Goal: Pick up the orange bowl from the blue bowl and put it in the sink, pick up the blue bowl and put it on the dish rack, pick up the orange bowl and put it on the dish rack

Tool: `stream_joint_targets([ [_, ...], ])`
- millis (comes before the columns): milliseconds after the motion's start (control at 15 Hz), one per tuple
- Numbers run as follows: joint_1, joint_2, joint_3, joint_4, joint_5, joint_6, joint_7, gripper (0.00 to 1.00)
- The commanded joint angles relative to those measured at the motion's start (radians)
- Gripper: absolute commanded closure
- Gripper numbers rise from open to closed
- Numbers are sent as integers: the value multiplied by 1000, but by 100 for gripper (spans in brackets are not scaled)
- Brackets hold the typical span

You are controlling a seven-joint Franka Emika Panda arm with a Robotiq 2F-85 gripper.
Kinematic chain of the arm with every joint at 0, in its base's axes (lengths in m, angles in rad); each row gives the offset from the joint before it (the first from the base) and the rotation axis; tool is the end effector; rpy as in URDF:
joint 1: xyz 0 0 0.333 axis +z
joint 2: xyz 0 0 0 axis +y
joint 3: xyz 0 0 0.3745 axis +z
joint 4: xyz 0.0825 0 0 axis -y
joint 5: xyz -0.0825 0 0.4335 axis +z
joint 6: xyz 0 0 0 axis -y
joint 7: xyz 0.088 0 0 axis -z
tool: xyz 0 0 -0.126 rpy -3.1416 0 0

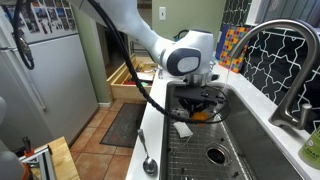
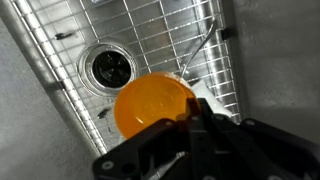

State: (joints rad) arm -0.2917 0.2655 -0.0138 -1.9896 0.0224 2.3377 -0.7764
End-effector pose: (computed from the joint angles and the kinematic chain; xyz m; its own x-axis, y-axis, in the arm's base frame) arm 0.6336 -0.1987 0.3443 0.8947 0.4414 0.0684 0.4390 -0.8972 0.0480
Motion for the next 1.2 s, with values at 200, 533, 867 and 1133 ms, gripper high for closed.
stream_joint_targets([
  [200,114,-97,97,101,151,-29,-173,99],
  [533,197,-100,107,186,148,-15,-190,96],
  [867,197,-87,108,206,153,-18,-223,96],
  [1133,198,-50,117,269,170,-17,-266,99],
])
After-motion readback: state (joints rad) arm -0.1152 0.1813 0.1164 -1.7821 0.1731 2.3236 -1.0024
